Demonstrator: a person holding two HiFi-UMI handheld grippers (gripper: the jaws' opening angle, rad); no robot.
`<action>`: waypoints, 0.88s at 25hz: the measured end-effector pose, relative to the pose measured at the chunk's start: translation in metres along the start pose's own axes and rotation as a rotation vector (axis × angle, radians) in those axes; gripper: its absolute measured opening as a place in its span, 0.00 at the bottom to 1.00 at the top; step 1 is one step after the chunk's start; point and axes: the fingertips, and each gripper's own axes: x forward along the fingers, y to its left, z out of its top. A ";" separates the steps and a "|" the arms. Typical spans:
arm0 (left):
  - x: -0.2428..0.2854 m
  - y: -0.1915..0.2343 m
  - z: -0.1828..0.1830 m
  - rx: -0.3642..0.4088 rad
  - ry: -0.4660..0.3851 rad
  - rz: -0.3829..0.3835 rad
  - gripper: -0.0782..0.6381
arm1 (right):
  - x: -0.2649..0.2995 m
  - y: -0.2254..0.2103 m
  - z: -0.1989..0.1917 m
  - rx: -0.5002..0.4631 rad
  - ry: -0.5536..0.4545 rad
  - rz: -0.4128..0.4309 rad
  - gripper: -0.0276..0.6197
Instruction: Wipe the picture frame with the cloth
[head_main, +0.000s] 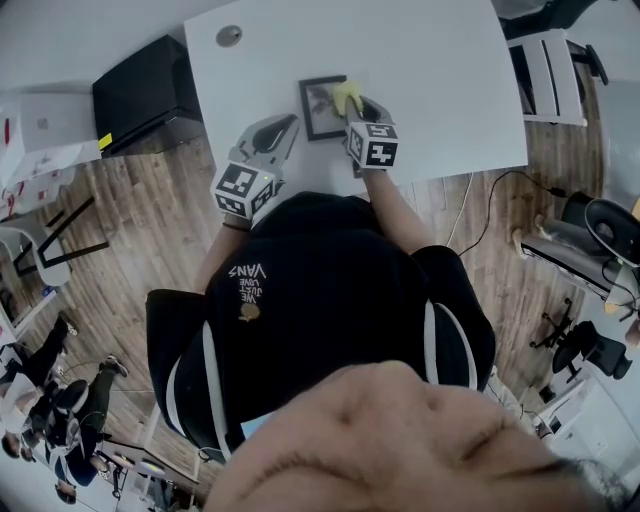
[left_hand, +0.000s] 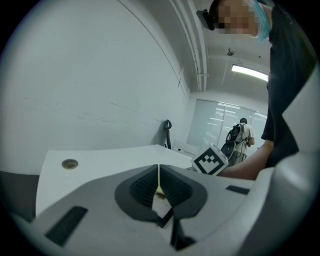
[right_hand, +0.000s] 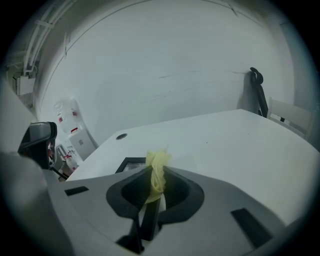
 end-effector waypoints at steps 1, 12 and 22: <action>0.001 -0.001 0.000 0.000 0.000 -0.002 0.14 | -0.001 -0.003 0.000 0.002 -0.001 -0.005 0.12; 0.004 -0.004 0.001 0.001 0.002 -0.019 0.14 | -0.010 -0.023 0.003 0.025 -0.018 -0.056 0.12; 0.004 -0.001 0.001 0.001 0.003 -0.018 0.14 | -0.018 -0.010 0.018 0.033 -0.068 -0.032 0.12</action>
